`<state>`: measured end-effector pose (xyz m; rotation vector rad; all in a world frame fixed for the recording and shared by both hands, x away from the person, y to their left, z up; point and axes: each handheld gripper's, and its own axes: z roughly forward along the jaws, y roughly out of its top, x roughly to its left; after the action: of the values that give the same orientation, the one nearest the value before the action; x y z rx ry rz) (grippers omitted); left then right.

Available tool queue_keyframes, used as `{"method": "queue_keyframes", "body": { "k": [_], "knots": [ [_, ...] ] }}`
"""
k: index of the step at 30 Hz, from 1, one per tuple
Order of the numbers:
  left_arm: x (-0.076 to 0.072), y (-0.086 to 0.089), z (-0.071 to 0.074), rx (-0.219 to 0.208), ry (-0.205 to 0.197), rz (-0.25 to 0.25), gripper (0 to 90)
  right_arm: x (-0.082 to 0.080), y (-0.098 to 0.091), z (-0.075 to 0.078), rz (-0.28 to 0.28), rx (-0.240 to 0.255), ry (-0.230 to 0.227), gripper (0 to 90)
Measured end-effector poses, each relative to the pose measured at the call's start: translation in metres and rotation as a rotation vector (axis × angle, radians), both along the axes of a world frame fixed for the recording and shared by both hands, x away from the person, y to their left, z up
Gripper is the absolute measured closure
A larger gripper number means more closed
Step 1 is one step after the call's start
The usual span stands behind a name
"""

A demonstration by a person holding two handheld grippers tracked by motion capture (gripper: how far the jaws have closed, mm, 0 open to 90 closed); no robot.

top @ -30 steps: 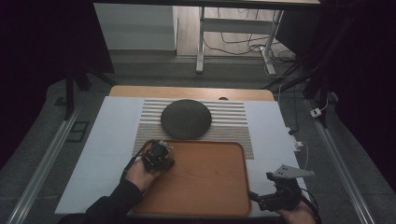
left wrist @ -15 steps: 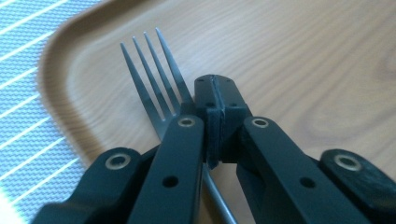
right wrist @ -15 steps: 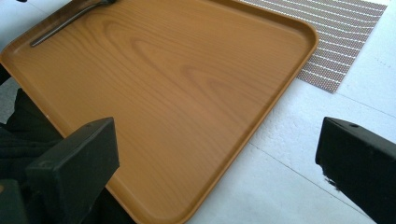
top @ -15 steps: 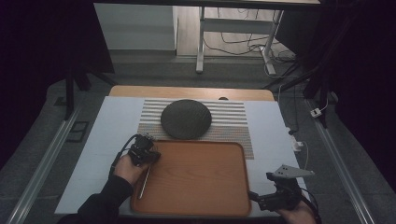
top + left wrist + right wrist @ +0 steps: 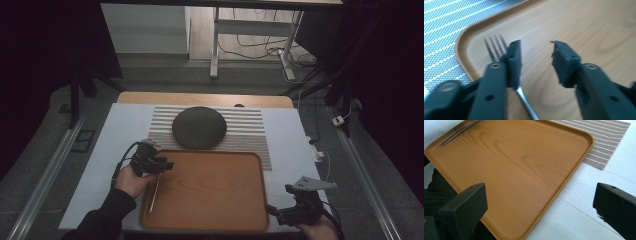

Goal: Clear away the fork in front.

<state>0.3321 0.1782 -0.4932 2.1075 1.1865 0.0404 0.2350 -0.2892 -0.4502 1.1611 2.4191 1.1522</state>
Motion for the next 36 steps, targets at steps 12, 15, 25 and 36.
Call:
{"method": "queue_keyframes", "body": {
  "k": [12,15,25,36],
  "knots": [
    [-0.033,0.017,0.026,-0.076,-0.091,-0.047,25.2,0.000,0.001,0.000,-0.006,-0.006,-0.003,0.0],
    [-0.044,0.023,0.030,-0.089,-0.103,-0.046,22.7,0.000,0.001,0.000,-0.007,-0.005,-0.003,0.0],
    [-0.086,0.049,0.037,-0.103,-0.139,-0.021,10.3,0.000,0.001,0.000,-0.009,-0.003,-0.002,0.0],
    [-0.124,0.079,0.033,-0.129,-0.172,0.041,2.1,0.001,0.001,0.000,-0.007,-0.002,0.002,0.0]
  ]
}}
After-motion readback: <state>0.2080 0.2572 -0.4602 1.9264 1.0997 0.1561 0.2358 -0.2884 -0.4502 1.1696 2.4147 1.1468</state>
